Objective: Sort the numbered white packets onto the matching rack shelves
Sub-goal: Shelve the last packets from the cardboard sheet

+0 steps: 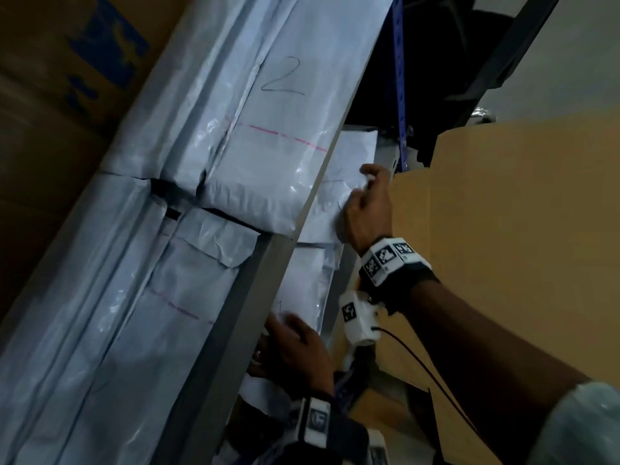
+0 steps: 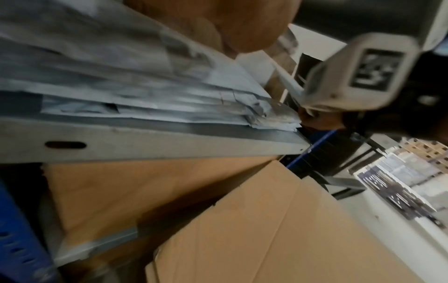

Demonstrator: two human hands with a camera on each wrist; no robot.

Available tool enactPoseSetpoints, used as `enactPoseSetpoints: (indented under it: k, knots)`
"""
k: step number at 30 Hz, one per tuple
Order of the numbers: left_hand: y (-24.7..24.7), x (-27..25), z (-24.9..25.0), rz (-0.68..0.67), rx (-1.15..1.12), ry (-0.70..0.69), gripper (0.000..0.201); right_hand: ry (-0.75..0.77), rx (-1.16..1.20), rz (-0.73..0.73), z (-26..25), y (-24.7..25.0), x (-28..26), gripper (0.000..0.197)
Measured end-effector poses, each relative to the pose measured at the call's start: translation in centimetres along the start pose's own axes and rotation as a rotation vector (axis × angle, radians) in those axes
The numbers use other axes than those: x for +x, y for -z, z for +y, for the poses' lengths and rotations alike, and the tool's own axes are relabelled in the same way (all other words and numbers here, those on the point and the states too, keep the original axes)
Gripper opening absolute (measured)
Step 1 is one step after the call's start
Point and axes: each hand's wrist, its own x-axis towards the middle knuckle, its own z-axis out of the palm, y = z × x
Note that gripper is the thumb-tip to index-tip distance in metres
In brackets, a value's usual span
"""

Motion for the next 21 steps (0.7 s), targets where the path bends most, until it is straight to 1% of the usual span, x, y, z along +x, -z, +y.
enactPoseSetpoints:
  k: [1, 2, 3, 4, 5, 7, 9, 11, 13, 14, 15, 18, 19, 21]
  knots:
    - [-0.5, -0.6, -0.5, -0.059, 0.064, -0.046, 0.057, -0.023, -0.037, -0.024, -0.1, -0.5, 0.5, 0.042]
    - [-0.9, -1.2, -0.9, -0.113, 0.079, -0.082, 0.065, -0.038, -0.084, -0.042, -0.1, -0.9, 1.0, 0.045]
    - [-1.2, -1.4, -1.4, -0.138, 0.07, -0.094, 0.07, -0.045, -0.137, -0.065, 0.1, -1.1, 1.1, 0.048]
    - [-1.7, -1.5, -2.1, -0.141, 0.076, -0.12, 0.069, -0.038, -0.194, -0.09, 0.6, -1.3, 1.1, 0.052]
    - [-2.0, -1.7, -2.8, -0.128, 0.078, -0.159, 0.064, 0.002, -0.252, -0.122, 1.2, -1.2, 1.0, 0.055]
    - [-2.6, -1.4, -4.1, -0.097, 0.04, -0.258, 0.054, 0.141, -0.403, -0.196, 2.2, -0.9, 0.4, 0.06]
    - [-2.8, -1.3, -4.8, -0.075, 0.015, -0.293, 0.051, 0.255, -0.643, -0.249, 2.8, -0.4, 0.1, 0.064]
    - [-2.5, -1.4, -4.7, -0.056, 0.01, -0.278, 0.05, 0.318, -0.857, -0.222, 3.0, 0.1, 0.3, 0.071]
    - [-2.5, -1.5, -4.3, -0.062, 0.015, -0.22, 0.054, 0.36, -0.951, -0.164, 3.0, 0.6, 0.8, 0.074]
    - [-2.6, -1.6, -4.2, -0.08, 0.018, -0.205, 0.058, 0.399, -0.971, -0.168, 3.0, 0.7, 1.2, 0.074]
    - [-2.8, -1.5, -4.3, -0.085, 0.02, -0.2, 0.061, 0.455, -0.987, -0.204, 2.9, 0.6, 1.6, 0.075]
    - [-3.6, -1.1, -4.1, -0.077, 0.059, -0.192, 0.064, 0.602, -1.061, -0.402, 2.7, -0.3, 2.8, 0.076]
    - [-3.8, -0.9, -4.0, -0.066, 0.072, -0.188, 0.064, 0.616, -1.087, -0.44, 2.7, -0.6, 3.1, 0.077]
    - [-4.1, -0.8, -3.8, -0.052, 0.084, -0.166, 0.064, 0.584, -1.114, -0.451, 3.0, -1.2, 3.5, 0.079]
